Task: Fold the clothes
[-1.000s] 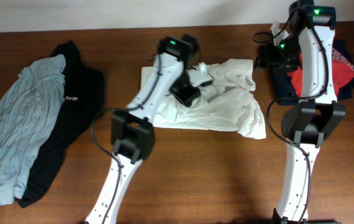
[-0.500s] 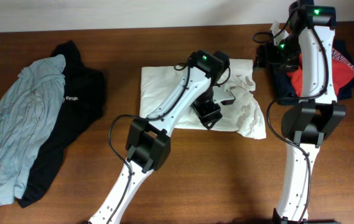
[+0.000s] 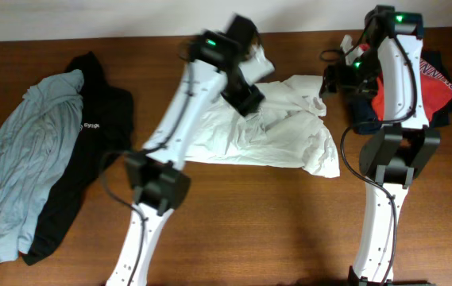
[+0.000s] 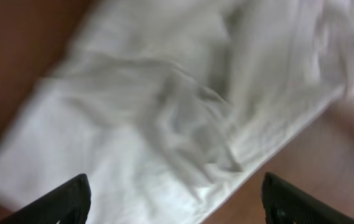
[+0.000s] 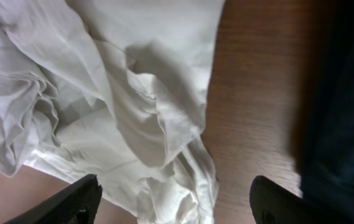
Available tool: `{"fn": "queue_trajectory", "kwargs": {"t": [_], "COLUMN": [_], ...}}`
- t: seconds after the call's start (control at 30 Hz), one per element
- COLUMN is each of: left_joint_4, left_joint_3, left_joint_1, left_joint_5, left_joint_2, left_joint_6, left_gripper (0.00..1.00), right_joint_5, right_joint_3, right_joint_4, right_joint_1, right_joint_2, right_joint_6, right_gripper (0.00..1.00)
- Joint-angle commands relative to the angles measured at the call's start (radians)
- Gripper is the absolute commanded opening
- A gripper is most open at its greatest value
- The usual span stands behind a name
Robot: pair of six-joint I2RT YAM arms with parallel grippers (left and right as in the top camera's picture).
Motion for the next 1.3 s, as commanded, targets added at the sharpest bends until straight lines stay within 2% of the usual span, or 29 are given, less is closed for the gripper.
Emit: {"fn": "queue_trajectory", "kwargs": {"t": [0.0,0.3,0.57,0.63,0.73,0.8,0.83,0.93,1.03,1.27], "left_joint_4": [0.016,0.011,0.024,0.024,0.023,0.024,0.025,0.026,0.026,0.020], "left_joint_3": [0.024,0.024,0.024,0.024,0.024,0.024,0.024,0.024,0.024,0.024], "left_joint_1": [0.058,0.153,0.184,0.188,0.195,0.203,0.211,0.240,0.288,0.410], "left_joint_5": [-0.003,-0.004,-0.045,-0.076,-0.129,-0.164,-0.185,-0.198,-0.205,-0.212], "left_joint_2": [-0.075,-0.079,-0.079,-0.079,-0.079,-0.079,-0.081,-0.088,-0.098,-0.132], "left_joint_6": [-0.066,-0.065,-0.065,-0.065,-0.065,-0.065,-0.066,-0.070,-0.089,-0.133], "left_gripper": [0.87,0.87,0.87,0.87,0.87,0.87,0.87,0.87,0.87,0.87], "right_joint_5": [-0.073,-0.121,-0.133,-0.150,-0.177,-0.188,-0.192,-0.210,-0.219,-0.255], "right_joint_3": [-0.077,-0.256,-0.407,-0.434,-0.456,-0.460,-0.460,-0.460,-0.453,-0.395], "right_joint_4": [0.034,0.149,0.212,0.220,0.225,0.225,0.225,0.226,0.225,0.207], "right_joint_1": [0.001,0.001,0.001,0.001,0.001,0.001,0.001,-0.005,-0.021,-0.095], "right_joint_2": [-0.024,-0.024,-0.024,-0.024,-0.024,-0.024,-0.024,-0.024,-0.025,-0.062], "right_joint_6": [-0.035,-0.035,-0.034,-0.035,-0.035,-0.034,-0.034,-0.034,-0.034,-0.034], "right_gripper": [0.81,0.79,0.71,0.66,0.53,0.37,0.24,0.11,0.05,0.04]}}
